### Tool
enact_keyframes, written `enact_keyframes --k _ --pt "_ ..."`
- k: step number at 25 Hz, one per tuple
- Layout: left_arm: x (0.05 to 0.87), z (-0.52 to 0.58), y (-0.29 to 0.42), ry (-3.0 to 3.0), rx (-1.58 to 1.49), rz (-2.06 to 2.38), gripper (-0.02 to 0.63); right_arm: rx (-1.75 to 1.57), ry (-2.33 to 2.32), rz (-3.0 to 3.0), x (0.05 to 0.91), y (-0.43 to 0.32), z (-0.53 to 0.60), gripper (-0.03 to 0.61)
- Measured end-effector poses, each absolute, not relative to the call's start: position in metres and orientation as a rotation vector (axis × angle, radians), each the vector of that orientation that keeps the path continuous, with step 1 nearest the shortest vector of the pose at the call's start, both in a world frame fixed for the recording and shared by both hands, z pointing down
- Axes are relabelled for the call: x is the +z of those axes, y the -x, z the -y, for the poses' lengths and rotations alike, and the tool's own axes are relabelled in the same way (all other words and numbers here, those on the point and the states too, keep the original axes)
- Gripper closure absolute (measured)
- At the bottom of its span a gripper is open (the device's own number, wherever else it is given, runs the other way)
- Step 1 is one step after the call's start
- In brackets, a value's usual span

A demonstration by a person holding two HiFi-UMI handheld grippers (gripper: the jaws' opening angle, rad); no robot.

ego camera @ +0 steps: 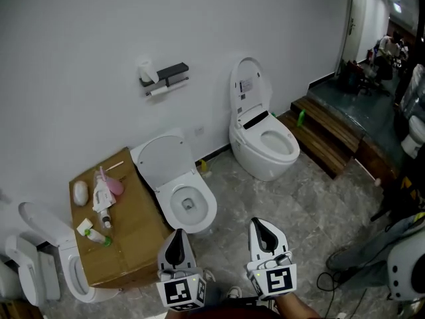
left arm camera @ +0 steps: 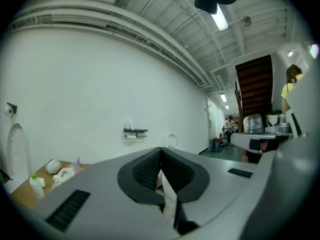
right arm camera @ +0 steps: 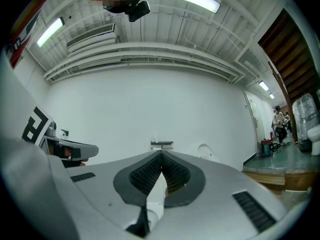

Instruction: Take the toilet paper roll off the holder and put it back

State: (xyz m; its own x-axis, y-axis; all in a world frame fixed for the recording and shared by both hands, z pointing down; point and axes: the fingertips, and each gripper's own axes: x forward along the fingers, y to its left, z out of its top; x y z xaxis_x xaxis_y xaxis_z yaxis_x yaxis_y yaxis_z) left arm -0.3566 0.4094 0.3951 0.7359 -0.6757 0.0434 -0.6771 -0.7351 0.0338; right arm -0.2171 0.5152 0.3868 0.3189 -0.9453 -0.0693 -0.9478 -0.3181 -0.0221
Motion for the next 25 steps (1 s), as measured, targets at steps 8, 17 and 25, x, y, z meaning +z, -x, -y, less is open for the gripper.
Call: enact_keyframes --k 8,17,25 --pt "0.401 -0.374 0.314 -2.888 0.032 1.068 0.598 0.081 2.559 -1.758 0.396 0.182 -0.485 0.563" --pt "0.390 -0.286 0.274 -2.909 0.007 1.024 0.598 0.134 2.582 -1.698 0.382 0.145 -0.392 0.563" --pt "0.377 -0.204 0.257 -2.916 -0.023 0.998 0.598 0.156 2.598 -1.701 0.373 0.129 -0.305 0.563"
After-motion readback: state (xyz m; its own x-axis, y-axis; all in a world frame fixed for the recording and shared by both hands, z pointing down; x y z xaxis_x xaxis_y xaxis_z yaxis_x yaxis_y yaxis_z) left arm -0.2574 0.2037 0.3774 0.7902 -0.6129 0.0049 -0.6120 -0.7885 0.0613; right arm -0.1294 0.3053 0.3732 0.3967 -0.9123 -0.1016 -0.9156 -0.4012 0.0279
